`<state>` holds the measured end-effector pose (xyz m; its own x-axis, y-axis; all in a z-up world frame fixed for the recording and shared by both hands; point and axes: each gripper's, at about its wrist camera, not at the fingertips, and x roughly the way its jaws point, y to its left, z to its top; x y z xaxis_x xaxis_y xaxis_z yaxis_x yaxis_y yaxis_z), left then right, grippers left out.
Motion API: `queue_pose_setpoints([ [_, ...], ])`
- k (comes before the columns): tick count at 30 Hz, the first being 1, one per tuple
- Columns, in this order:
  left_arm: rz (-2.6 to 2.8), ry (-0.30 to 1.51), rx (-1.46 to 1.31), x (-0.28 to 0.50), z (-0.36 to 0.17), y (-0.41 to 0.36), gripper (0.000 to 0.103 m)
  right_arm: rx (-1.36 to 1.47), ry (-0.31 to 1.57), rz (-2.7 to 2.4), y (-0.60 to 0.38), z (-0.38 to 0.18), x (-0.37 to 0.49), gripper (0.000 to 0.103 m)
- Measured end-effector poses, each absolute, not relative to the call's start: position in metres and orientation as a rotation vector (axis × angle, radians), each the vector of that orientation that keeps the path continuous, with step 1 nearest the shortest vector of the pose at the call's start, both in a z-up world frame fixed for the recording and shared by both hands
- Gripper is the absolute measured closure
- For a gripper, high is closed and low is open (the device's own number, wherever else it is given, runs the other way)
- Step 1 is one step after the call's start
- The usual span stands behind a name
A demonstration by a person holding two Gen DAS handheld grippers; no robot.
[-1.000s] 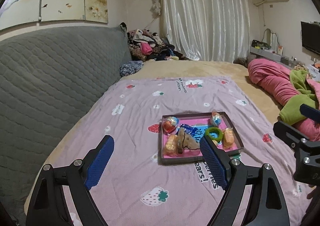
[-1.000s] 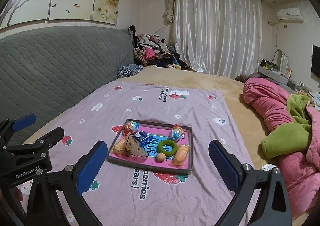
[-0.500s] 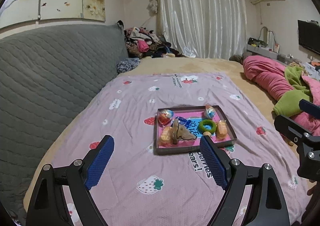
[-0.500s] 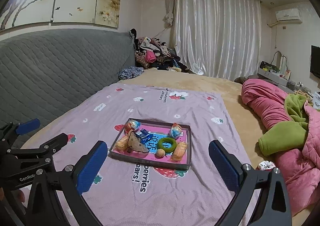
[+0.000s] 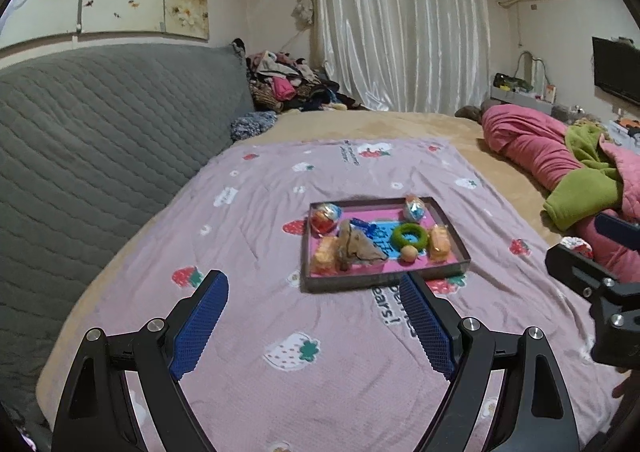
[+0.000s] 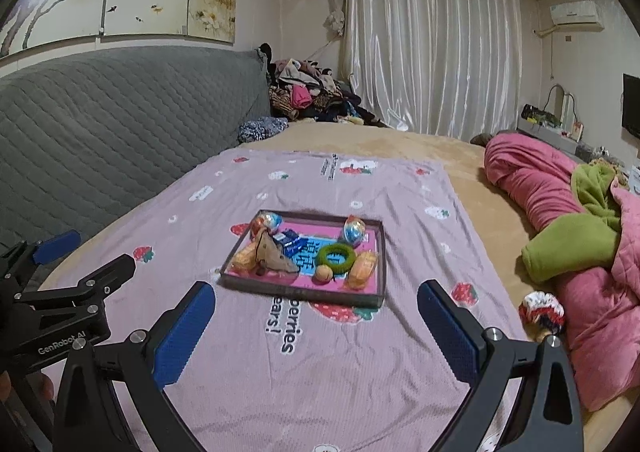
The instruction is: Organize objects
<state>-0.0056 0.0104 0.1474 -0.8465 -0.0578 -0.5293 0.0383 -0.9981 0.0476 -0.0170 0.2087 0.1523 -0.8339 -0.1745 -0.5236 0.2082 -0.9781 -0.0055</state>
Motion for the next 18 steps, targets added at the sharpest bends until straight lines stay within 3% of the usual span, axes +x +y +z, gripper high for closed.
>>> queue_pose_setpoints([
  [18,-2.952,-0.044,0.929,-0.007,0.099,0.016,0.015,0.842,0.065,-2.815,0.22,0.11,-0.012,0.001],
])
